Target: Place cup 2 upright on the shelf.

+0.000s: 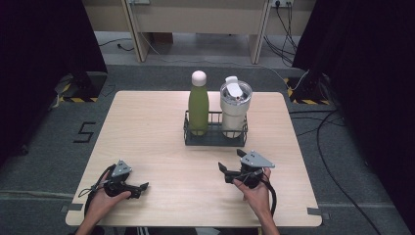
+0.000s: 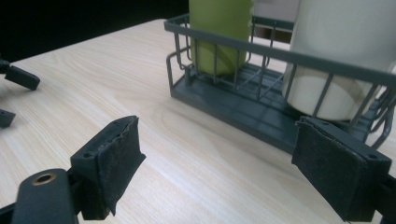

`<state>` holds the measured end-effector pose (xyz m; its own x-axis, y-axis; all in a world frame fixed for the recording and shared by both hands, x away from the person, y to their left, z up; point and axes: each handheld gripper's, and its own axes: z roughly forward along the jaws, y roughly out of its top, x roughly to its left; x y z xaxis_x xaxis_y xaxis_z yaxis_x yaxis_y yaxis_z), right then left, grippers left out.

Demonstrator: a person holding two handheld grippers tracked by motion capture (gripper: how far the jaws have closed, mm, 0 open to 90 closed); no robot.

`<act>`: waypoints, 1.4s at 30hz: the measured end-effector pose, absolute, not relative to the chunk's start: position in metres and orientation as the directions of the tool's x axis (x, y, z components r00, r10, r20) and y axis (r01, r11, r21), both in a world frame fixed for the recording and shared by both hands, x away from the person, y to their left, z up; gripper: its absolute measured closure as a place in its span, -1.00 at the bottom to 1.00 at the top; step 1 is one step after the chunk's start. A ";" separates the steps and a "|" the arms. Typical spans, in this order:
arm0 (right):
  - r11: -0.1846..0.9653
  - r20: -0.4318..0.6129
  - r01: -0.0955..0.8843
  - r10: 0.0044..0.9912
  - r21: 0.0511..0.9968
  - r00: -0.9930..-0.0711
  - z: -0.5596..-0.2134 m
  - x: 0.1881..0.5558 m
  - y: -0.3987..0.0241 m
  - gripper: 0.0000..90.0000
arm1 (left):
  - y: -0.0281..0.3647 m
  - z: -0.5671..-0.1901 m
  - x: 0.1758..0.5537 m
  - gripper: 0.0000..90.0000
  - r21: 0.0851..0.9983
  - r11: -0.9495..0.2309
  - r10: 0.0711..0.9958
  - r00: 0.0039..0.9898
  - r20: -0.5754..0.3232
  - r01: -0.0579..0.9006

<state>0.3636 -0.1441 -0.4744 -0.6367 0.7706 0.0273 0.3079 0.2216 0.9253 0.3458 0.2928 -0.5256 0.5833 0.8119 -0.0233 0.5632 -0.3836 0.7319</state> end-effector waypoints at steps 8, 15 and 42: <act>0.225 0.036 0.330 0.778 0.917 -0.628 -0.481 0.360 -0.149 -0.67 | 0.293 -0.526 0.346 -0.95 0.732 -0.384 0.812 0.583 -0.023 0.564; 0.244 0.020 0.333 0.779 0.911 -0.627 -0.481 0.358 -0.151 -0.67 | 0.293 -0.526 0.346 -0.95 0.733 -0.382 0.813 0.582 -0.025 0.564; 0.267 0.013 0.384 0.807 0.884 -0.590 -0.489 0.344 -0.172 -0.67 | 0.293 -0.526 0.346 -0.96 0.731 -0.382 0.814 0.580 -0.023 0.566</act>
